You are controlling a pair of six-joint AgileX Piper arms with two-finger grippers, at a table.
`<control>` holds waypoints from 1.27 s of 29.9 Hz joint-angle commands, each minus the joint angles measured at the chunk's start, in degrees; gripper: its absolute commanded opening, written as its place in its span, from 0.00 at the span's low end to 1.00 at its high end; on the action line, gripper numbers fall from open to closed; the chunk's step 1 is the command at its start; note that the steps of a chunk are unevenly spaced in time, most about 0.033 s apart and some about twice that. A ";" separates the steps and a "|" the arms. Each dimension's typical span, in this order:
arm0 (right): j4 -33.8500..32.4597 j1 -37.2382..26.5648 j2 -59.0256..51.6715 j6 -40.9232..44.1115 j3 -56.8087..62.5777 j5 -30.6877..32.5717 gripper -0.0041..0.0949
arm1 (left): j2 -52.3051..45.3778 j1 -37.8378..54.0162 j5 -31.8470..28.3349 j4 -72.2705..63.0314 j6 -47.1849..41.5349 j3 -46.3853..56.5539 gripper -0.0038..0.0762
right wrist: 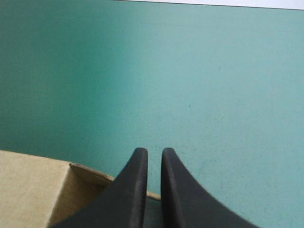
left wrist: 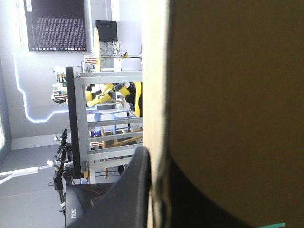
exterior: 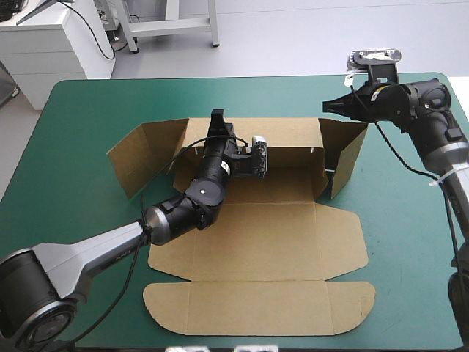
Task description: Fold the box
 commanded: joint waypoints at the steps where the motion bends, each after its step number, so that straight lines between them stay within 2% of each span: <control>1: -1.04 -0.39 -0.91 -0.61 -3.31 -3.22 0.13 | -2.29 -0.11 3.07 -0.65 -1.59 0.25 0.04; 7: -1.04 -0.62 1.37 -1.43 -4.30 -2.53 0.04 | -2.29 -0.21 5.04 -0.28 -1.59 0.33 0.04; 12: 0.52 -3.21 3.26 -2.89 -4.30 2.42 0.02 | -2.29 -1.26 6.01 0.08 -1.59 0.33 0.04; 15: 5.38 -5.87 3.55 -7.04 -4.30 5.45 0.02 | -2.29 -2.18 5.72 0.23 -1.59 0.33 0.04; 19: 15.24 -8.99 3.55 -12.80 -4.30 7.19 0.02 | -2.29 -2.44 4.47 0.64 -1.59 0.33 0.04; 21: 17.68 -9.51 3.55 -15.28 -4.30 8.57 0.02 | -2.29 -2.44 4.74 0.42 -1.59 0.33 0.04; 27: 17.82 -9.54 3.55 -18.30 -4.30 13.83 0.02 | -2.29 -2.44 5.01 0.02 -1.59 0.33 0.04; 32: 18.09 -9.54 3.55 -19.64 -4.30 19.54 0.02 | -2.29 -2.44 5.57 -0.08 -6.48 0.33 0.04; 38: 23.73 -9.54 3.55 -23.32 -4.30 23.00 0.02 | -2.29 -2.44 5.57 -0.08 -6.46 0.33 0.04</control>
